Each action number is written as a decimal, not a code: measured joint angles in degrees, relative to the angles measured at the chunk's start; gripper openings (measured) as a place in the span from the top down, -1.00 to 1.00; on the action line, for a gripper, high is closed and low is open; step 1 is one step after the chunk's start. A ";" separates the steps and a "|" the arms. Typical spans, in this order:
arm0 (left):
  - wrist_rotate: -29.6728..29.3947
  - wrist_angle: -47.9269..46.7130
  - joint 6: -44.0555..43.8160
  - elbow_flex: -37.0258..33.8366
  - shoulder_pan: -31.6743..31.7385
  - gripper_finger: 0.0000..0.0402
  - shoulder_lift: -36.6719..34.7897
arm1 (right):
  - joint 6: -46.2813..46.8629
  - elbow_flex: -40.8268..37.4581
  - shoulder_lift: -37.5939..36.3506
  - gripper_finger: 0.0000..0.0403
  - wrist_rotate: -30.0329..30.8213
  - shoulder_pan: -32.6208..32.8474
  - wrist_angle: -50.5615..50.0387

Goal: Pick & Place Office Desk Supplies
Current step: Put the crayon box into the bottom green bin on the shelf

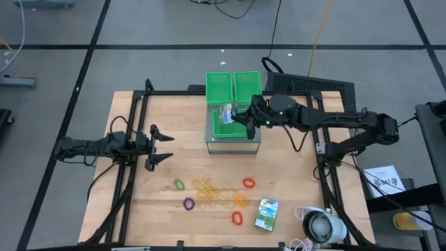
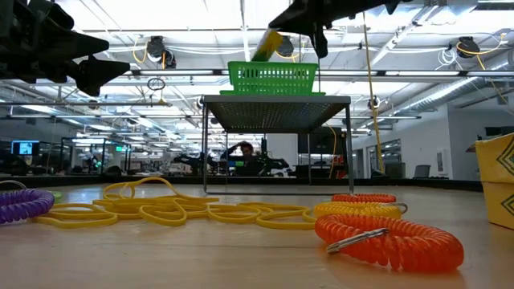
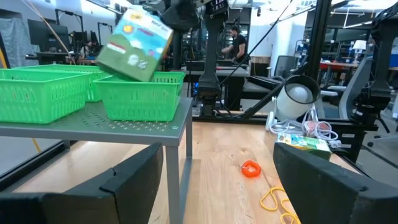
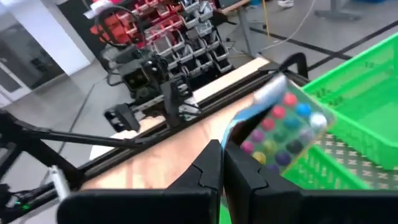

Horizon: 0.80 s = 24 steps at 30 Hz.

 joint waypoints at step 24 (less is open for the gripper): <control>-0.02 0.00 0.00 0.01 -0.01 -0.54 0.02 | 4.36 0.00 0.00 0.91 2.97 1.05 -6.71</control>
